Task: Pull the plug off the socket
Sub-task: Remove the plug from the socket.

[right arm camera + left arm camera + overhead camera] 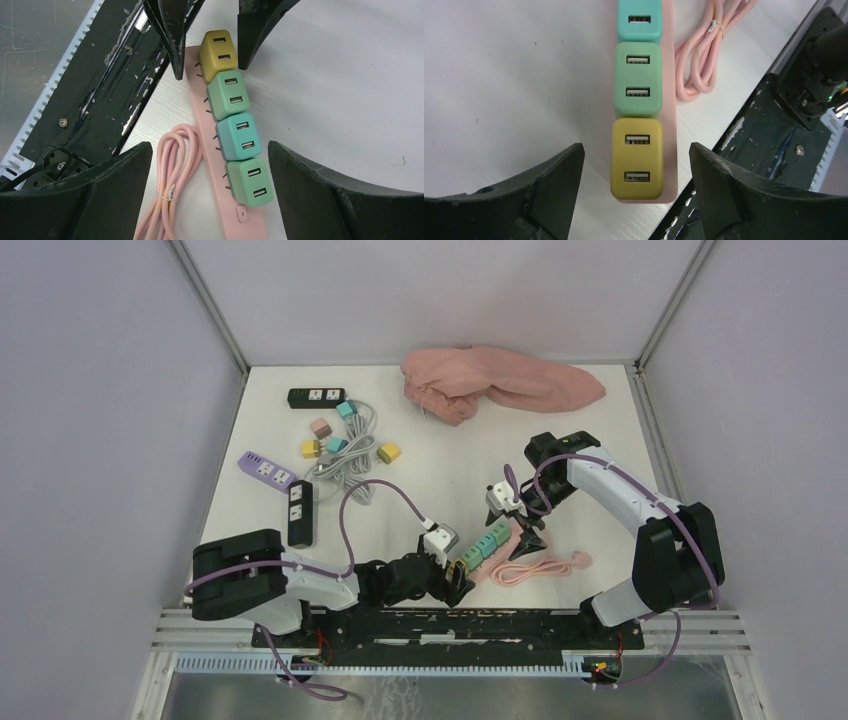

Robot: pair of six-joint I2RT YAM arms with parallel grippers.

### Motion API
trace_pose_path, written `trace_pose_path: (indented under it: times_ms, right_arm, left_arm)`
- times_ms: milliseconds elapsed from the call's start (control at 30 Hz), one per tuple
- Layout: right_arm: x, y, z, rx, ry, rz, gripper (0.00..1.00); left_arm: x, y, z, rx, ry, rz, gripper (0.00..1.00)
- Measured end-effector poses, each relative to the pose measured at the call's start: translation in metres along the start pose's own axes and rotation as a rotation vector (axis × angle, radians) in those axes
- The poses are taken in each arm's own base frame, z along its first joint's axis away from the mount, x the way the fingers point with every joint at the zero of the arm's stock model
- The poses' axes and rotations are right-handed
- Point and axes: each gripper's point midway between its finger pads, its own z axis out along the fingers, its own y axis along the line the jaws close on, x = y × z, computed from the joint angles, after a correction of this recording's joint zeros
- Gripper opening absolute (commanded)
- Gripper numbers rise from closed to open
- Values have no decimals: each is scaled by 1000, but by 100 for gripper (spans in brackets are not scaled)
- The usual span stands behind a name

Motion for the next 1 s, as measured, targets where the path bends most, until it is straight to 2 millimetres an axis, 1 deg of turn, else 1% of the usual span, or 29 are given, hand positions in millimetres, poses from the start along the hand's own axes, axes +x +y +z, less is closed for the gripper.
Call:
trace_pose_path:
  times_ms: [67, 133, 233, 267, 367, 467, 567, 633, 767, 867, 1000]
  right_arm:
    - [0, 0, 0, 0, 2, 0, 91]
    - [0, 0, 0, -1, 3, 0, 91]
    - [1, 0, 0, -1, 4, 1, 91]
    - [1, 0, 0, -2, 5, 2, 91]
    - [2, 0, 0, -4, 4, 4, 91]
    - [2, 0, 0, -5, 5, 6, 91]
    - [2, 0, 0, -6, 6, 6, 90]
    - [3, 0, 0, -7, 11, 4, 89]
    - [6, 0, -1, -7, 28, 1, 86]
    - [9, -2, -1, -3, 45, -4, 86]
    - [21, -7, 0, 21, 84, -4, 86]
  left_arm:
    - [3, 2, 4, -14, 14, 5, 77]
    - [8, 3, 6, -23, 31, 10, 70]
    - [11, 3, 8, -24, 42, 14, 64]
    - [11, 2, 8, -19, 44, 15, 60]
    - [11, 0, 8, -6, 53, 33, 40]
    - [11, 2, 9, -6, 59, 97, 20]
    - [11, 7, 8, -15, 68, 191, 7]
    - [11, 13, 5, -21, 80, 271, 3]
    - [8, 27, -4, -32, 98, 396, 3]
    - [6, 38, -12, -21, 99, 434, 3]
    - [8, 48, -19, -2, 97, 442, 3]
